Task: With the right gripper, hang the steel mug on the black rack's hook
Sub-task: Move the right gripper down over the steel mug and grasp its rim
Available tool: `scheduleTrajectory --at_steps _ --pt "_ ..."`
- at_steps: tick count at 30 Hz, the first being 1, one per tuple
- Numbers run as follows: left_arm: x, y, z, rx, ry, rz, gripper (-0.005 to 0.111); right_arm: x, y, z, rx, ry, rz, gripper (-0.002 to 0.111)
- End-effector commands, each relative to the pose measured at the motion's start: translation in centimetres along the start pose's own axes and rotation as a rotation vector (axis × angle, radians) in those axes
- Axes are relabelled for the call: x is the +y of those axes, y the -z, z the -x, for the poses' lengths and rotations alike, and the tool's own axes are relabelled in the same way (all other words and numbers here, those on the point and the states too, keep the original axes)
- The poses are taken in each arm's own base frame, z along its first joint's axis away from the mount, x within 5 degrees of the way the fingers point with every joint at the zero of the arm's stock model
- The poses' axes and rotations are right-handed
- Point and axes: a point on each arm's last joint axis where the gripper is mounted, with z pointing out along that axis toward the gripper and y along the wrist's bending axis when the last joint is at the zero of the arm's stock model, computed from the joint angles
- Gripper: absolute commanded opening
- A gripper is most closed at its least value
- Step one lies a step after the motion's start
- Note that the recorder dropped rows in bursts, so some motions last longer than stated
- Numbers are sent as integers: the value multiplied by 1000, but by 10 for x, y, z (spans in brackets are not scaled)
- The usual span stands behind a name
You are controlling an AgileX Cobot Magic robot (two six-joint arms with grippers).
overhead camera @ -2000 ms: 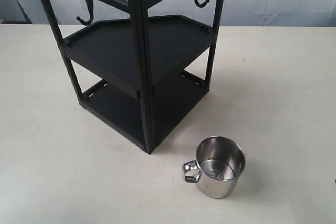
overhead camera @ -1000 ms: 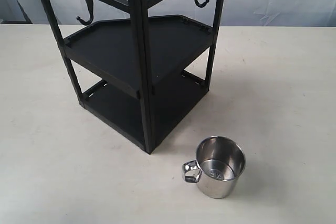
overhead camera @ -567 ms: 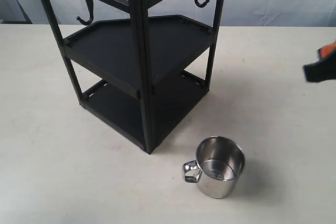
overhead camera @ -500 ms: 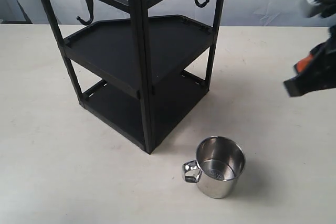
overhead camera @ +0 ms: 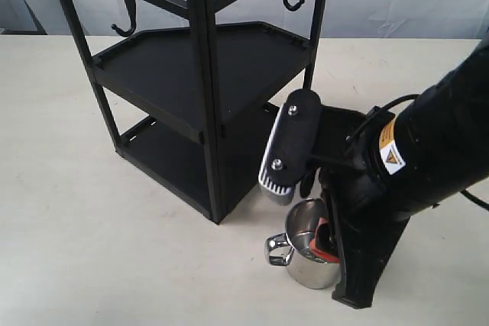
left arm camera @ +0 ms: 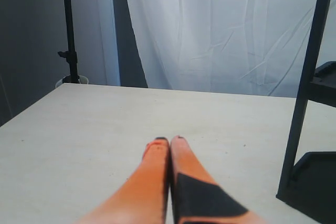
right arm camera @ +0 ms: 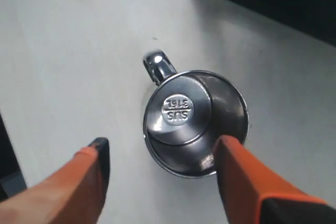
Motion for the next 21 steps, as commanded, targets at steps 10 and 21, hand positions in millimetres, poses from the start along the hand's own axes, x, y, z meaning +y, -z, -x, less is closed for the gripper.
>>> scheduleTrajectory --at_steps 10,21 --pt "-1 0 1 -16 12 -11 2 7 -32 -12 1 37 10 57" --pt "-1 0 1 -16 12 -11 2 3 -72 -6 66 37 36 57"
